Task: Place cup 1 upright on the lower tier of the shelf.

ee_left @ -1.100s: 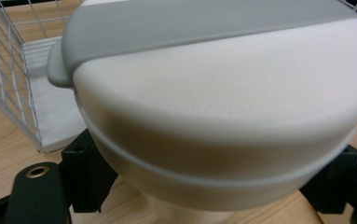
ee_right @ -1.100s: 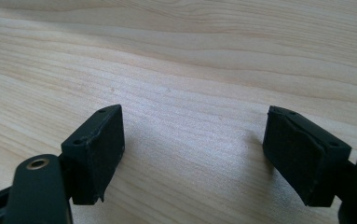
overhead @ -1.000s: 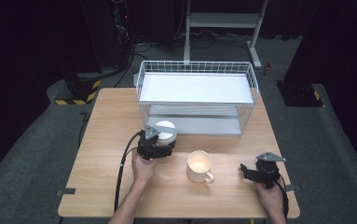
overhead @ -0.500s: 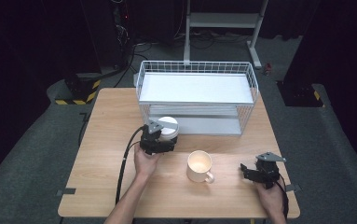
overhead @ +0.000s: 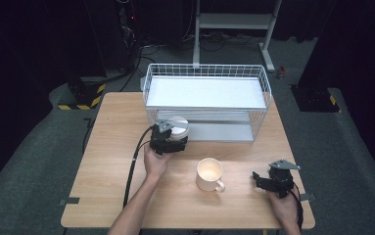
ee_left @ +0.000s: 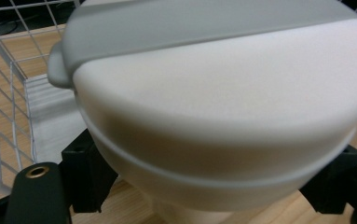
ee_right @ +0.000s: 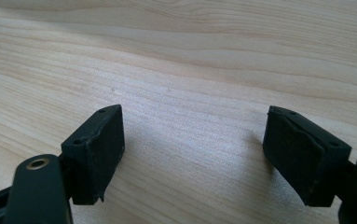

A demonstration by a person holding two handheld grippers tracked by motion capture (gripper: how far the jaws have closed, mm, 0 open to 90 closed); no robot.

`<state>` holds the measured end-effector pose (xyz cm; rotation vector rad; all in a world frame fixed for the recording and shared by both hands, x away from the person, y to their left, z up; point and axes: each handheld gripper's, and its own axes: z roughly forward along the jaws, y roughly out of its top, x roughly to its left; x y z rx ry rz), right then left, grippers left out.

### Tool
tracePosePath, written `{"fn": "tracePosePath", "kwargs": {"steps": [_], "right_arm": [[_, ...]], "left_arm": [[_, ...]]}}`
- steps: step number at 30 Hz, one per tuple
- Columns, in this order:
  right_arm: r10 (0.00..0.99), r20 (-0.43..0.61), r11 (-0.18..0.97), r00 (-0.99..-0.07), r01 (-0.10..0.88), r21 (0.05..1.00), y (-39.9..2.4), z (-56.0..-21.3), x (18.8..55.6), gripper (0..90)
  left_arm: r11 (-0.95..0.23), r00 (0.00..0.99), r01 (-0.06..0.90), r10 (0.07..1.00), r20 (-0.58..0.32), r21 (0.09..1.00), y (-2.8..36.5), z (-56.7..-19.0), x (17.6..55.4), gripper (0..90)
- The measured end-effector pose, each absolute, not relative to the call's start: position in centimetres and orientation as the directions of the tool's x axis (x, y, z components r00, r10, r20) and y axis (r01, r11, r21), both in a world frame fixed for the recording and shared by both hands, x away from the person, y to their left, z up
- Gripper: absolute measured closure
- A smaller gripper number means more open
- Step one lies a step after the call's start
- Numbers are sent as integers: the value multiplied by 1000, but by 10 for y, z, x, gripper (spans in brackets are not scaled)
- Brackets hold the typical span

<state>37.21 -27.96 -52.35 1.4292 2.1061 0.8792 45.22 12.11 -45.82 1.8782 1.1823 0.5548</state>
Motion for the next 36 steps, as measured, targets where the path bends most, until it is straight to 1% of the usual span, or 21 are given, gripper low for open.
{"fn": "tracePosePath", "kwargs": {"steps": [7,8,12,13,16,19,29,30,31,33,36], "right_arm": [[931,-10,262,-365,647,716,-280,-524,372,209],[930,-11,263,-366,647,716,-280,-524,372,209],[931,-10,262,-365,648,716,-280,-524,372,209],[931,-10,262,-365,648,716,-280,-524,372,209],[931,-9,261,-365,648,715,-280,-523,372,209],[931,-10,262,-365,648,716,-280,-524,372,209],[931,-10,262,-365,649,714,-280,-523,372,209],[931,-10,261,-365,647,716,-280,-524,372,208],[931,-10,261,-365,647,716,-280,-524,372,208],[930,-13,266,-368,646,716,-280,-524,372,209],[930,-12,265,-367,646,716,-280,-524,372,208]], "left_arm": [[-209,433,538,900,-55,817,123,-468,463,193],[-197,426,543,902,-66,816,123,-469,463,192],[-193,419,534,906,-59,823,126,-470,465,192],[-178,414,539,907,-75,823,126,-470,466,193],[-186,406,543,912,-62,819,128,-470,468,193],[-208,409,539,912,-38,816,127,-468,472,193],[-190,398,547,916,-54,815,124,-472,480,192],[-205,398,544,917,-35,814,125,-473,481,193],[-205,398,544,917,-35,814,125,-473,481,193],[-186,395,546,917,-54,817,125,-474,482,192],[-188,397,543,916,-53,819,125,-474,483,192]]}}
